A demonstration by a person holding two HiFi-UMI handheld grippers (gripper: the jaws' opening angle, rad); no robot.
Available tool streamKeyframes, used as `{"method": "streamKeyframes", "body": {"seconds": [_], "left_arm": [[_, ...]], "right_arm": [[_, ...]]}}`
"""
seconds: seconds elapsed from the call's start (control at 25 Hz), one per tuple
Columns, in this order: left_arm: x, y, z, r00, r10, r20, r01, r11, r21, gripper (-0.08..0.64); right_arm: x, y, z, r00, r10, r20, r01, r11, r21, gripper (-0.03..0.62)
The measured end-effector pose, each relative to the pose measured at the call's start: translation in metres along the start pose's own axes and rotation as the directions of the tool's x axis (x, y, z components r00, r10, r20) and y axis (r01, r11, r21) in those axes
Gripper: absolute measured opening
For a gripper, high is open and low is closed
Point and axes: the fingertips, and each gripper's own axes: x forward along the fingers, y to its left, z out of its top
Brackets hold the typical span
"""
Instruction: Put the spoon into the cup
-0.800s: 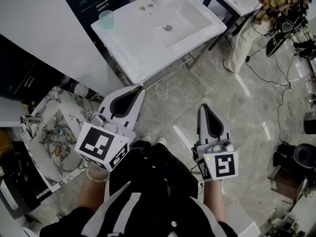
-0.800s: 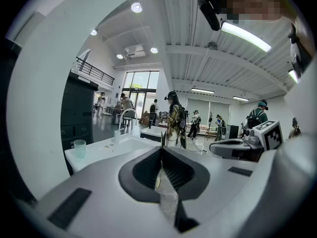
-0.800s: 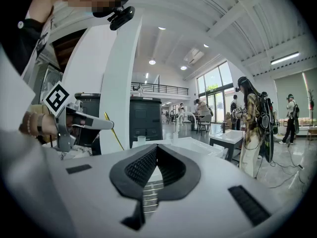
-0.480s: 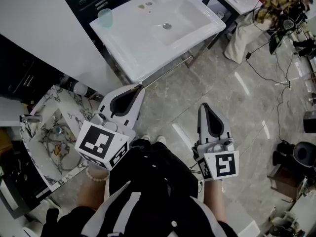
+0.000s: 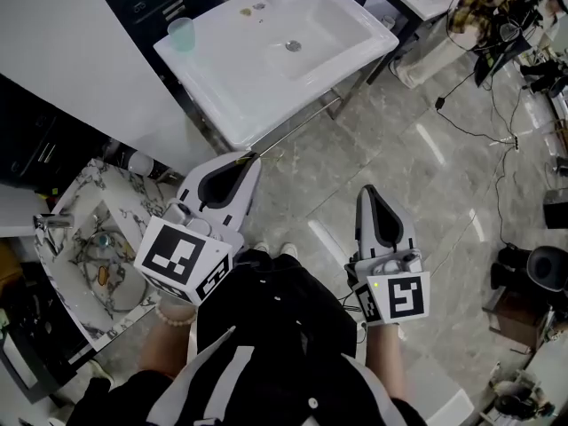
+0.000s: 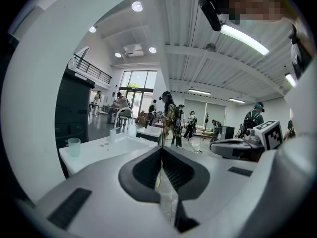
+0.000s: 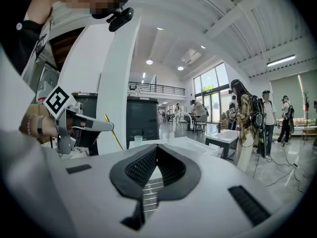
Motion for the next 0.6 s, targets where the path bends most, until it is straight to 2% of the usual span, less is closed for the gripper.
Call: {"method": "streamKeyframes", "body": {"seconds": [0.28, 0.6], "left_arm": [[-0.004, -0.001, 0.004, 0.999, -0.039, 0.007, 0.039, 0.999, 0.011, 0.006], [-0.015, 0.006, 0.006, 0.998, -0.066, 0.017, 0.065, 0.997, 0.034, 0.006]], "right_arm": [[-0.002, 0.005, 0.006, 0.999, -0.033, 0.035, 0.032, 0.999, 0.023, 0.0], [-0.004, 0.021, -0.002, 0.998, -0.065, 0.021, 0.064, 0.998, 0.02, 0.0]]}}
